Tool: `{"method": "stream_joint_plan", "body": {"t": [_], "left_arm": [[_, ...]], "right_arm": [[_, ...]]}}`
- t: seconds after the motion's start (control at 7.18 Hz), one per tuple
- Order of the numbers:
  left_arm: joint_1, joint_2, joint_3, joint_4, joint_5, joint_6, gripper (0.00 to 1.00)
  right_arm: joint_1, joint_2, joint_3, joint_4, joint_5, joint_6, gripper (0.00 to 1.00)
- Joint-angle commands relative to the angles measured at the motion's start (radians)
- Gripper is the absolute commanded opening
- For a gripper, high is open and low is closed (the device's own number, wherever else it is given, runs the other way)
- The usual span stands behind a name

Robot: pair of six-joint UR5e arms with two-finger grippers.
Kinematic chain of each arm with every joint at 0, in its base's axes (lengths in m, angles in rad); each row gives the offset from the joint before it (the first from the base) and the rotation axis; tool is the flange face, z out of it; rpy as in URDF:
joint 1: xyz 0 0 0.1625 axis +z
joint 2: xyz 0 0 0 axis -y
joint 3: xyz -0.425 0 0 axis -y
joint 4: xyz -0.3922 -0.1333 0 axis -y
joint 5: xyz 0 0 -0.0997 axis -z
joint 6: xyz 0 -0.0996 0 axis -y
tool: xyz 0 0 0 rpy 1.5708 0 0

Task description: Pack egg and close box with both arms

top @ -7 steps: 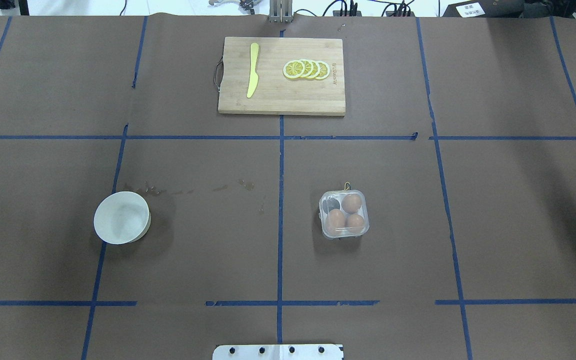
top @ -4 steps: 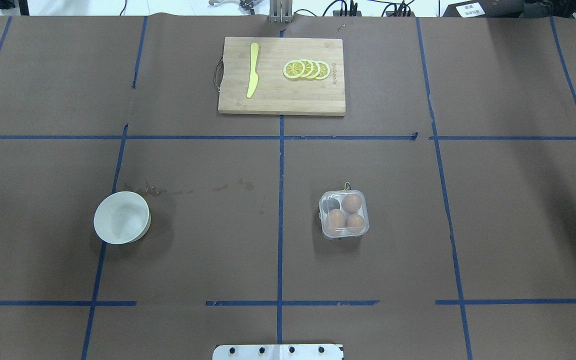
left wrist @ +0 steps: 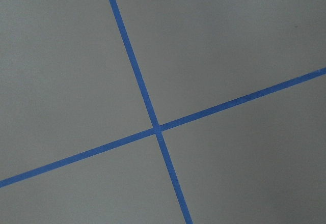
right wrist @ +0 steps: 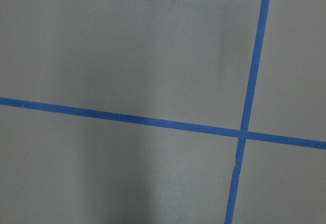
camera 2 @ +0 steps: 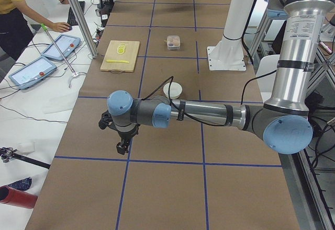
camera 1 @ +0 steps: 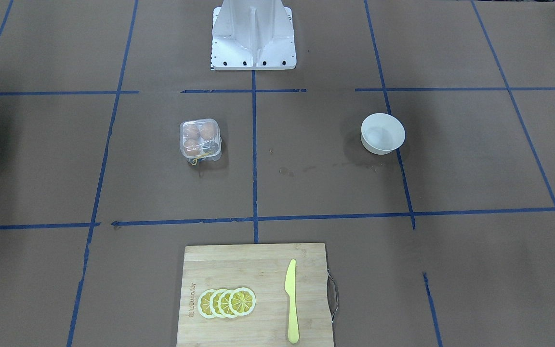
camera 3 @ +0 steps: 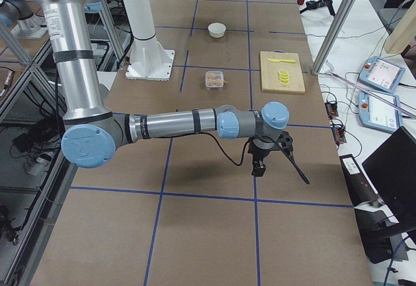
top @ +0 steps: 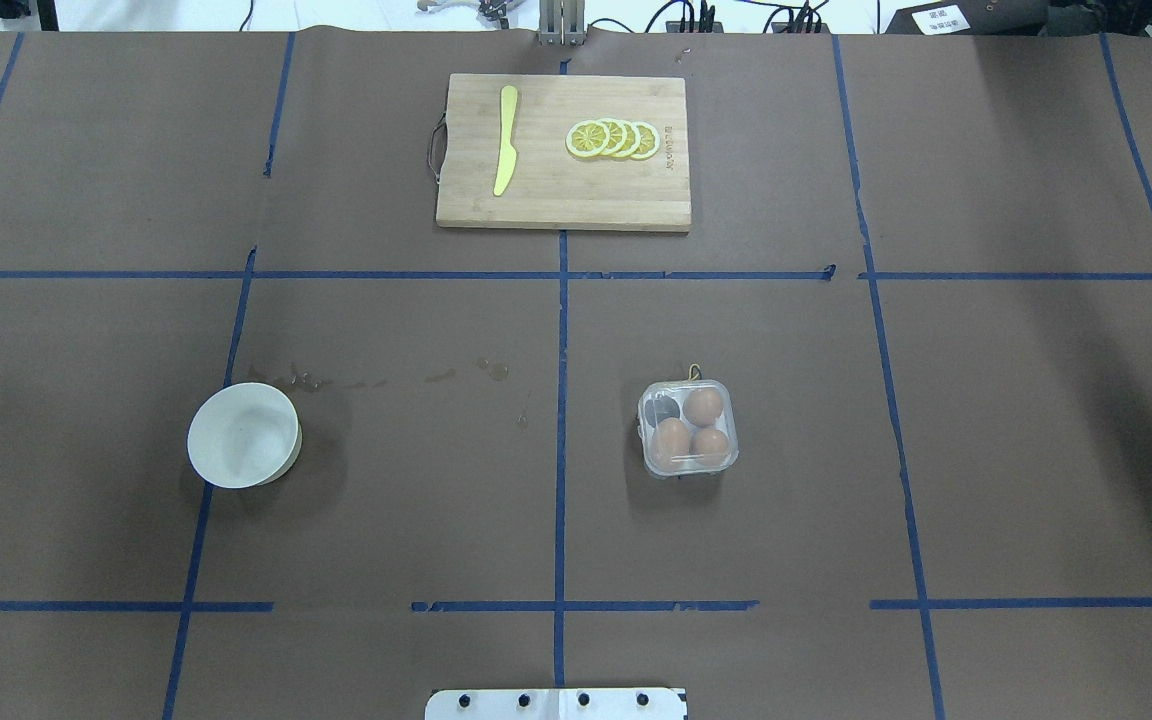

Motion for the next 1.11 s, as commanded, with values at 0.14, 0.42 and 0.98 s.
{"method": "stream_joint_plan", "body": {"t": [0.14,0.42,0.98], "left_arm": [[0.001,0.0,-0.009,0.002,-0.002,0.0,1.0],[0.001,-0.004,-0.011,0.0,-0.005,0.003,1.0],[0.001,-0.021,-0.055,0.0,-0.005,-0.005,1.0]], "right_arm": [[0.0,-0.015,0.001,0.011,0.0,0.001,1.0],[0.0,-0.012,0.006,0.011,0.0,0.001,1.0],[0.001,-0.013,0.005,0.009,0.009,0.001,1.0]]}}
